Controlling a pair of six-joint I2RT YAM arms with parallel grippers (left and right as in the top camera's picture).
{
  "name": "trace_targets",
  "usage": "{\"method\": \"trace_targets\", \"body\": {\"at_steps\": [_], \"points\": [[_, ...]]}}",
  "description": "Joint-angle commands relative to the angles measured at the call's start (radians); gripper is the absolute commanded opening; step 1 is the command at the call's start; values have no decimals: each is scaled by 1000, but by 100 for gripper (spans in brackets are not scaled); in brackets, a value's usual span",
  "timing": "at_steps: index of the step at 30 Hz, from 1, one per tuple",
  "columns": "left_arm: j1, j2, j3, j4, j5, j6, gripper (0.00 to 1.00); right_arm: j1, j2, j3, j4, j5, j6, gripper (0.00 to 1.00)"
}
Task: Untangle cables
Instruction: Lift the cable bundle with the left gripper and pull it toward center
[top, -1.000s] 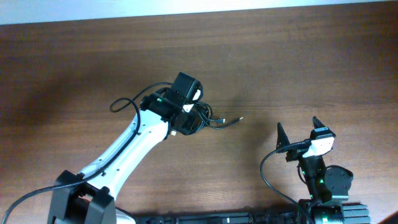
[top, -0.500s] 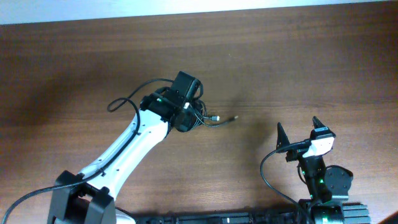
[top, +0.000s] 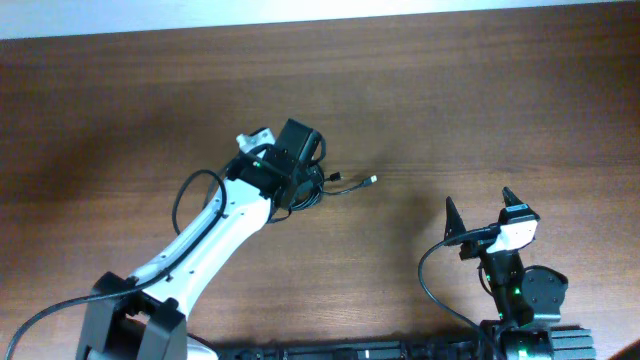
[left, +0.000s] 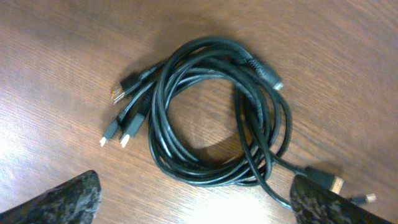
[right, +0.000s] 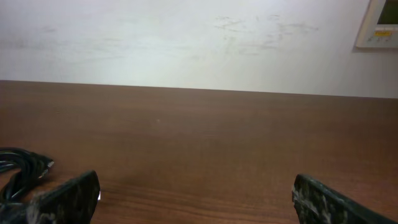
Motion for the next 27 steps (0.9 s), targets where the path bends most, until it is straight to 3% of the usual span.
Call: {"method": "trace_targets", "body": {"at_steps": [1, 2, 3, 5, 7, 10, 16, 19, 24, 26, 27], "points": [[1, -7, -56, 26, 14, -163, 99, 9, -6, -9, -1, 9, 0, 98], [1, -7, -69, 27, 14, -164, 99, 9, -6, -9, -1, 9, 0, 98], [1, -5, -80, 31, 14, -178, 88, 9, -6, -9, -1, 9, 0, 98], [1, 2, -97, 30, 21, -254, 78, 9, -7, -9, -1, 9, 0, 98], [0, 11, -126, 31, 30, -404, 78, 9, -6, -9, -1, 9, 0, 98], [0, 34, -140, 34, 29, -505, 78, 9, -6, -9, -1, 9, 0, 98], [1, 140, -140, 118, 29, -504, 75, 9, -6, -9, -1, 9, 0, 98], [1, 201, -140, 156, 29, -504, 65, 9, -6, -9, -1, 9, 0, 98], [3, 233, -140, 161, -6, -498, 30, 9, -6, -9, -1, 9, 0, 98], [22, 220, -140, 157, -4, -431, 3, 9, -6, -9, -1, 9, 0, 98], [39, 200, -140, 157, 9, -339, 0, 9, -6, -9, -1, 9, 0, 98]]}}
